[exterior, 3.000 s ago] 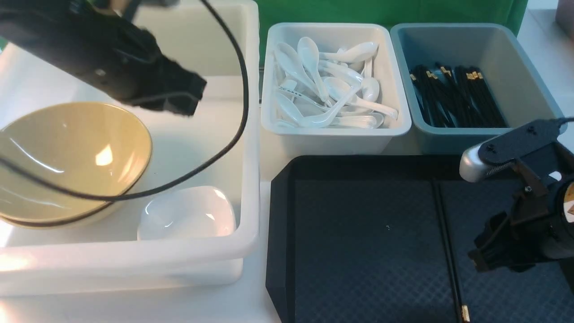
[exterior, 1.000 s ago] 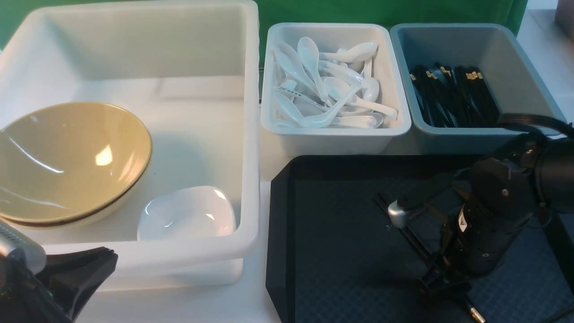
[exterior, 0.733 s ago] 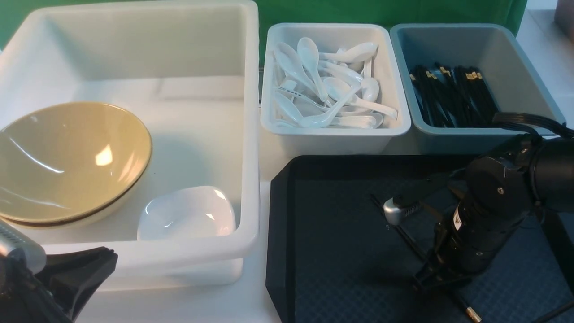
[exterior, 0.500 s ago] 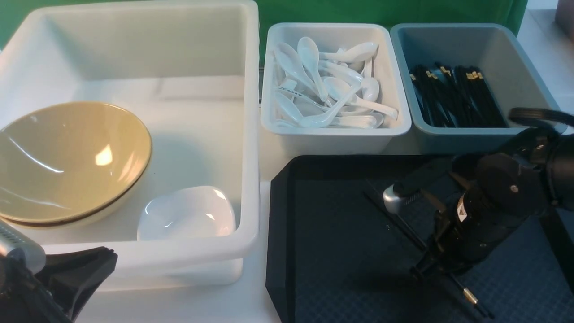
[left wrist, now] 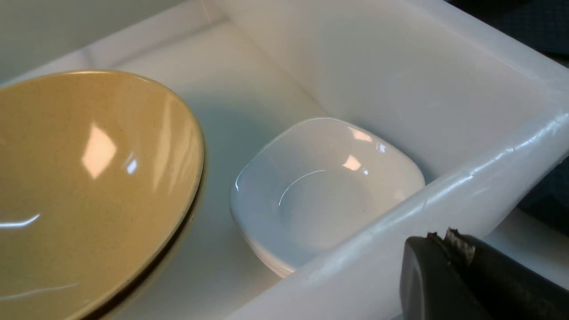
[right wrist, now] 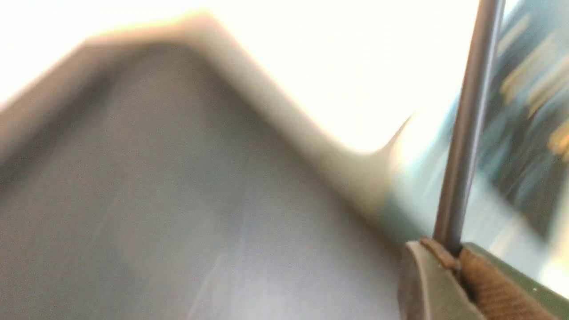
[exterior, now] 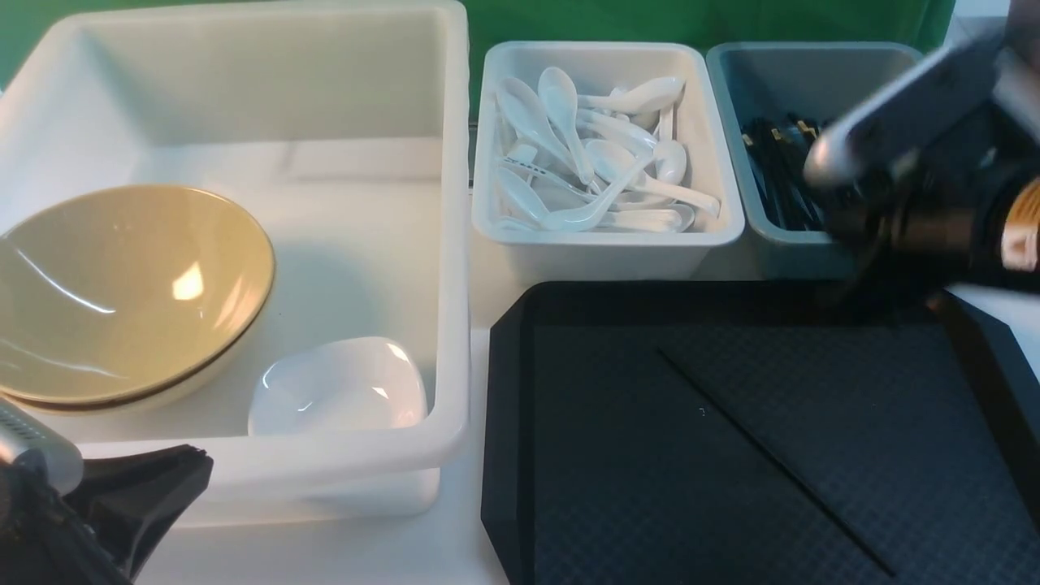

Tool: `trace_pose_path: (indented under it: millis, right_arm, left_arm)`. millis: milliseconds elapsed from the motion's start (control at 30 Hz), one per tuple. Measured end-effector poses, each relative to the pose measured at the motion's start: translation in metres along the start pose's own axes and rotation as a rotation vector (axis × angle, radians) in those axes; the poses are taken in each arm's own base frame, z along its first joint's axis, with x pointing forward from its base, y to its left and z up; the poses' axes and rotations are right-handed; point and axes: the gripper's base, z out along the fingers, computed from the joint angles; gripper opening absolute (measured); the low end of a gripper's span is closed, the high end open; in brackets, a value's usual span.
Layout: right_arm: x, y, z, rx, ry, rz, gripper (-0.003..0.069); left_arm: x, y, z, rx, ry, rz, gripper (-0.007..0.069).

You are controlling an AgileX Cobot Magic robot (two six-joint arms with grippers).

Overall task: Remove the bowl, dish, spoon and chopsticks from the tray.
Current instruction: Use the right arm to put a chopstick into the small storage box on the right, then use the right arm to grab a chopstick

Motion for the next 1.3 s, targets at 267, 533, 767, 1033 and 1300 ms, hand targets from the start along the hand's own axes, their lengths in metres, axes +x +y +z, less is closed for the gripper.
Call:
trace_pose_path:
  millis: [267, 533, 767, 1033, 1300]
  right_arm:
    - [-0.019, -0.085, 0.078, 0.167, -0.113, 0.377, 0.0161]
    - [-0.031, -0.085, 0.084, 0.246, 0.256, 0.284, 0.0385]
    - [-0.014, -0.01, 0.071, -0.148, 0.683, 0.105, 0.0338]
    - [0.043, 0.049, 0.084, -0.298, 0.844, 0.004, 0.0251]
    - [0.081, 0.066, 0.114, -0.27, 0.753, 0.055, 0.0243]
  left_arm:
    - [0.0, 0.0, 0.0, -0.001, 0.001, 0.002, -0.0008]
    - [0.001, 0.001, 0.0, -0.008, 0.007, 0.018, -0.0008]
    - [0.0, 0.001, 0.0, -0.01, 0.003, 0.022, -0.0008]
    - [0.0, 0.001, 0.0, -0.013, 0.0, 0.025, -0.0008]
    - [0.0, 0.001, 0.0, -0.013, -0.002, 0.025, -0.0008]
